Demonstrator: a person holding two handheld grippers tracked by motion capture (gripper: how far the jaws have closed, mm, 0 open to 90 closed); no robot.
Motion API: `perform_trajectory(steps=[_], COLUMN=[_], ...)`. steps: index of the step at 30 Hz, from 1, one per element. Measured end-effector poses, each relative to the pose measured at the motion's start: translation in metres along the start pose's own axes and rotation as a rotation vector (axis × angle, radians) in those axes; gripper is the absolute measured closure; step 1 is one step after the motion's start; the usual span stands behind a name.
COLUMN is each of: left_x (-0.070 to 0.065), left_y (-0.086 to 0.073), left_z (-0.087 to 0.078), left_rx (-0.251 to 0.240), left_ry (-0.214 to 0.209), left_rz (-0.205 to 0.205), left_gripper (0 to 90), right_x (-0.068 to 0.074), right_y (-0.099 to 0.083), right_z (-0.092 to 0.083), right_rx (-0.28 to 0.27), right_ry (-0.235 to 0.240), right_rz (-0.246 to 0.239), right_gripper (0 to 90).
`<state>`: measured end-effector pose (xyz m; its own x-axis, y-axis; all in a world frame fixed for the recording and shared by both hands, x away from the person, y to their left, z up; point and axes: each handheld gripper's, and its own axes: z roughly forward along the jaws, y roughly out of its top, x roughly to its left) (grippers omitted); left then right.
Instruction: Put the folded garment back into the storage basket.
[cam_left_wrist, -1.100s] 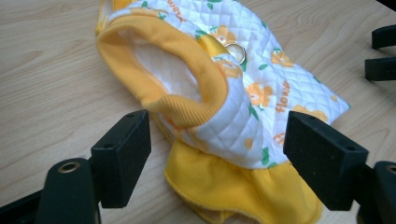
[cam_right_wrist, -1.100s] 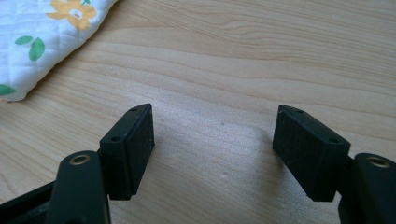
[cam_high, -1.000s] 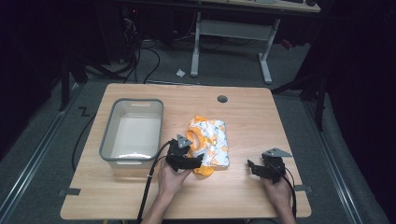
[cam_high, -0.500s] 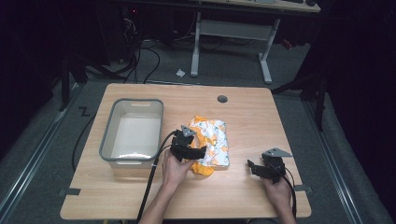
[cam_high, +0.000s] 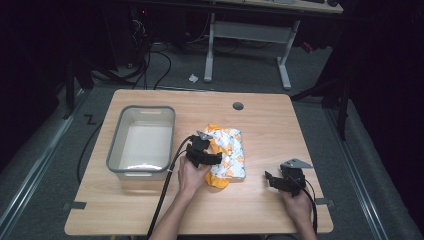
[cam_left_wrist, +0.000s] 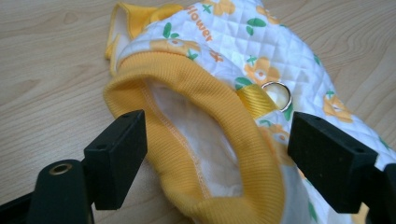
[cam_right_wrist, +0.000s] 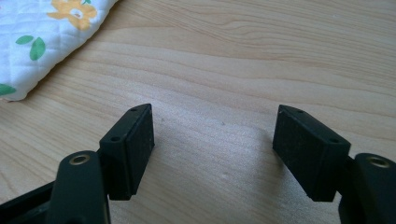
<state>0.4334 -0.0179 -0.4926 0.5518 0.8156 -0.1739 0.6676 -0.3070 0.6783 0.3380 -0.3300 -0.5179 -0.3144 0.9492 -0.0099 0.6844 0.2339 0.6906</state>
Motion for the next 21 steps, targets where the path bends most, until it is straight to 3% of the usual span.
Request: perform_trajectory(steps=[5,11,13,16,21], left_x=[0.003,0.005,0.005,0.004,-0.002], left_y=[-0.002,-0.004,-0.006,-0.008,-0.009], left_z=[0.009,0.014,0.019,0.022,0.021], left_rx=[0.036,0.063,0.087,0.081,0.077], left_ry=[0.04,0.05,0.038,0.038,0.022], left_rz=[0.01,0.01,0.015,0.035,0.063], left_gripper=[19.9,20.4,22.7,26.0,38.9], right_x=[0.0,0.0,0.0,0.0,0.0], right_y=[0.0,0.0,0.0,0.0,0.0], right_z=[0.0,0.0,0.0,0.0,0.0], right_rx=[0.0,0.0,0.0,0.0,0.0], right_ry=[0.0,0.0,0.0,0.0,0.0], right_rz=[0.0,0.0,0.0,0.0,0.0], right_gripper=[29.6,29.6,29.5,29.6,29.5])
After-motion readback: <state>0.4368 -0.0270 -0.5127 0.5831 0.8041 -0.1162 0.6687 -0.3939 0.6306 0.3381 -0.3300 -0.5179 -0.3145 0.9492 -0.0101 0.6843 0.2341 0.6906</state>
